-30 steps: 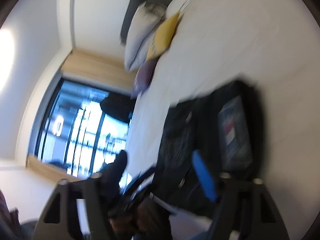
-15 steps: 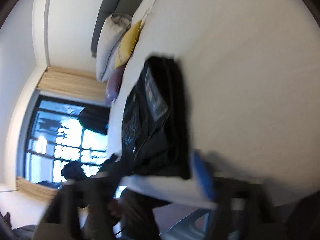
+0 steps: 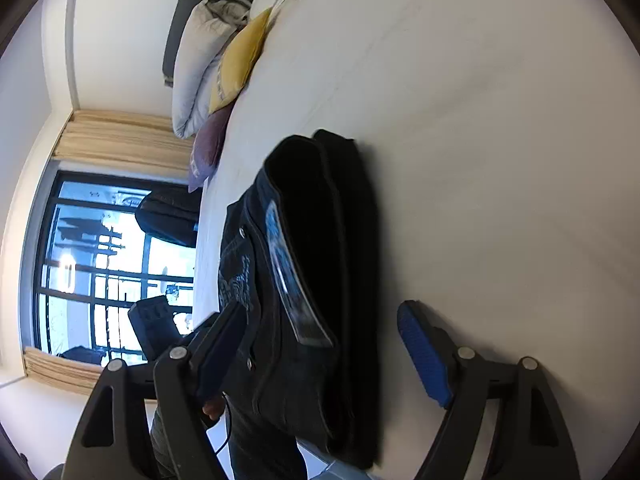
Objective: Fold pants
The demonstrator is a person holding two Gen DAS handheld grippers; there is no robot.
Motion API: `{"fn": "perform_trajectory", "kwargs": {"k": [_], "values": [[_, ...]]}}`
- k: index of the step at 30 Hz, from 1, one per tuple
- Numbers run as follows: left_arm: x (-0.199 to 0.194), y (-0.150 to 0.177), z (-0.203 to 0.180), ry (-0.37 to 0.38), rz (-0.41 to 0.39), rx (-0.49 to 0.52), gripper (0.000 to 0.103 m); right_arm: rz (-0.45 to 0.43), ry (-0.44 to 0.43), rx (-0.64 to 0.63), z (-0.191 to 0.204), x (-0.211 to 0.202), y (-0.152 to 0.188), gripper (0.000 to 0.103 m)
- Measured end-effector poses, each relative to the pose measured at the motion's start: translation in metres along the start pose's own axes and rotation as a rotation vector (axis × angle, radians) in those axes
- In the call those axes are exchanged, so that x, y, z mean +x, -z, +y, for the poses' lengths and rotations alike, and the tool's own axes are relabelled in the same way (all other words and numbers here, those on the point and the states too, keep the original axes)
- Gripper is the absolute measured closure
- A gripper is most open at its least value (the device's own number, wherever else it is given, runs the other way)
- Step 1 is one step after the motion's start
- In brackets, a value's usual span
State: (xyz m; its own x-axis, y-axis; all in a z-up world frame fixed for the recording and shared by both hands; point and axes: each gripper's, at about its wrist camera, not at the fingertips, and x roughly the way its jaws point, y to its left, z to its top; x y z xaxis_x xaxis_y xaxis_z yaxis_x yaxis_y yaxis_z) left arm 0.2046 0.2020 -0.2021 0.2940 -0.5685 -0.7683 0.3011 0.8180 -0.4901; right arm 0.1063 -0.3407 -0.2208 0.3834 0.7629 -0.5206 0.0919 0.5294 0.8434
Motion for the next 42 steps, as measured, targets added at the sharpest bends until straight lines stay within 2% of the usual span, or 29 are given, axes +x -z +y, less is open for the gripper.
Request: {"fn": "perform_trajectory", "kwargs": {"k": [5, 7, 9, 10, 11, 12, 13, 17, 19, 21, 24, 27, 32, 35, 39, 40, 42], "values": [[0.003, 0.002, -0.008, -0.002, 0.014, -0.003, 0.029, 0.029, 0.008, -0.021, 0.01, 0.015, -0.015, 0.024], [0.002, 0.0, -0.011, -0.017, 0.021, 0.012, 0.035, 0.049, 0.039, -0.058, 0.018, 0.024, -0.018, 0.026], [0.01, -0.002, -0.018, -0.035, 0.027, 0.014, 0.038, 0.052, 0.069, -0.088, 0.023, 0.029, -0.019, 0.038], [0.011, -0.002, -0.02, -0.043, 0.028, 0.012, 0.044, 0.051, 0.087, -0.101, 0.025, 0.031, -0.018, 0.043], [0.019, -0.002, -0.026, -0.045, 0.027, 0.012, 0.048, 0.043, 0.108, -0.112, 0.025, 0.03, -0.017, 0.056], [0.021, -0.002, -0.03, -0.044, 0.024, 0.015, 0.056, 0.034, 0.13, -0.118, 0.025, 0.03, -0.016, 0.063], [0.02, -0.001, -0.032, -0.038, 0.023, 0.021, 0.065, 0.022, 0.144, -0.131, 0.025, 0.027, -0.014, 0.065], [0.018, 0.0, -0.047, -0.071, 0.015, 0.064, 0.077, -0.013, 0.24, -0.229, 0.041, 0.025, -0.005, 0.072], [0.011, -0.001, -0.05, -0.06, -0.003, 0.054, 0.084, -0.03, 0.289, -0.298, 0.059, 0.025, -0.003, 0.077], [0.004, -0.005, -0.057, -0.055, -0.028, 0.054, 0.085, -0.052, 0.296, -0.352, 0.078, 0.021, -0.003, 0.08], [-0.014, -0.017, -0.071, -0.055, -0.078, 0.077, 0.086, -0.079, 0.298, -0.42, 0.102, 0.016, -0.005, 0.08], [-0.034, -0.034, -0.079, -0.096, -0.135, 0.111, 0.086, -0.106, 0.281, -0.475, 0.126, 0.013, -0.017, 0.08], [-0.042, -0.056, -0.072, -0.135, -0.171, 0.115, 0.086, -0.126, 0.253, -0.491, 0.138, 0.024, -0.044, 0.08], [-0.024, -0.062, -0.058, -0.17, -0.155, 0.1, 0.086, -0.113, 0.244, -0.458, 0.129, 0.043, -0.061, 0.08], [0.008, -0.055, -0.044, -0.213, -0.104, 0.073, 0.084, -0.065, 0.303, -0.388, 0.096, 0.075, -0.071, 0.078], [0.012, -0.051, -0.041, -0.224, -0.104, 0.072, 0.081, -0.065, 0.314, -0.37, 0.087, 0.078, -0.071, 0.077], [0.015, -0.046, -0.039, -0.222, -0.117, 0.057, 0.076, -0.076, 0.287, -0.313, 0.067, 0.076, -0.071, 0.065]]}}
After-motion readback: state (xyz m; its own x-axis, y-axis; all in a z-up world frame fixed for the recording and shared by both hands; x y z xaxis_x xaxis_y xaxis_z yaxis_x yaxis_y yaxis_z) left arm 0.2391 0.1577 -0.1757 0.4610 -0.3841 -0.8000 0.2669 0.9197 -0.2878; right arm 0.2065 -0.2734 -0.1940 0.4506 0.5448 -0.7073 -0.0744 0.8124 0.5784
